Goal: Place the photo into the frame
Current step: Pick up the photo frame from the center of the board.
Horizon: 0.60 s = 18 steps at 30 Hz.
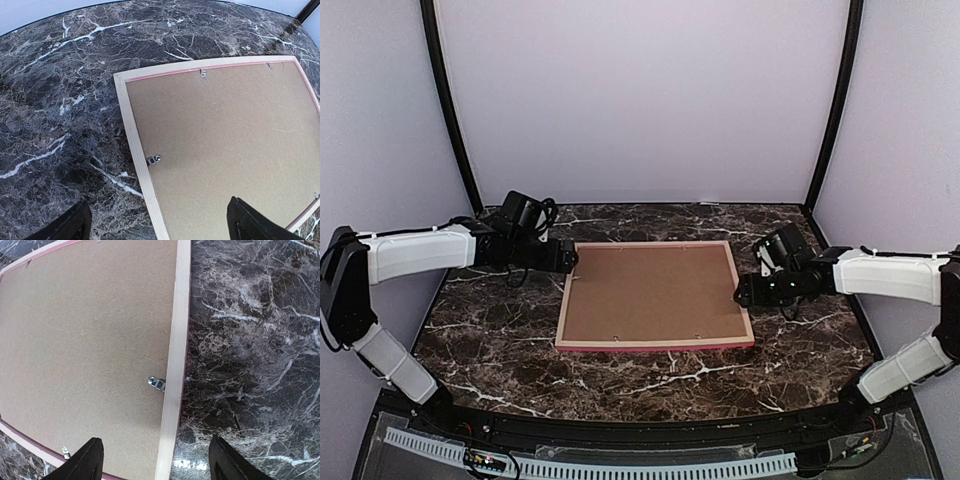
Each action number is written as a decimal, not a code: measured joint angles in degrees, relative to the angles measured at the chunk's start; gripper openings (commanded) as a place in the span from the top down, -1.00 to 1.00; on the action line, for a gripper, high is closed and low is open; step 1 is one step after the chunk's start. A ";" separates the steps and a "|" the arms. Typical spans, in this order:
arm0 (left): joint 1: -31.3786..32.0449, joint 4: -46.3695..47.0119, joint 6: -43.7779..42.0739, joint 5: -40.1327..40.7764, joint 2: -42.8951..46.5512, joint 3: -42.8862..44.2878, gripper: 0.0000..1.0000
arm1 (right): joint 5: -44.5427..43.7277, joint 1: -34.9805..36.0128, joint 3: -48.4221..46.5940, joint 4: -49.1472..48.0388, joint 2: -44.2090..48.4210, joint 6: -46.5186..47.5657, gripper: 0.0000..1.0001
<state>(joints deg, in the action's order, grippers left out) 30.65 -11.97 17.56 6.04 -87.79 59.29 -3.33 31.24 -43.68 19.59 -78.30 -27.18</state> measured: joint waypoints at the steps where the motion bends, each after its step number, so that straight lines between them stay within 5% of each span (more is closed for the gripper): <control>1: 0.00 0.15 0.11 -0.61 1.01 -0.96 -0.95 | -0.02 0.00 0.09 0.24 0.66 0.04 -0.53; 8: 0.00 1.22 1.14 -5.62 7.37 -7.08 -0.98 | 0.02 0.26 2.03 1.81 3.96 1.40 -0.70; 18: 0.11 1.62 3.67 -10.67 13.94 -12.31 -0.98 | 0.33 0.63 3.54 3.91 5.84 2.56 -0.55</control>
<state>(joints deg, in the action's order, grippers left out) 30.76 -10.35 21.23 -4.62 -73.84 46.98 -3.01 31.88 -40.14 23.51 -72.47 -24.62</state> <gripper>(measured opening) 0.989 0.799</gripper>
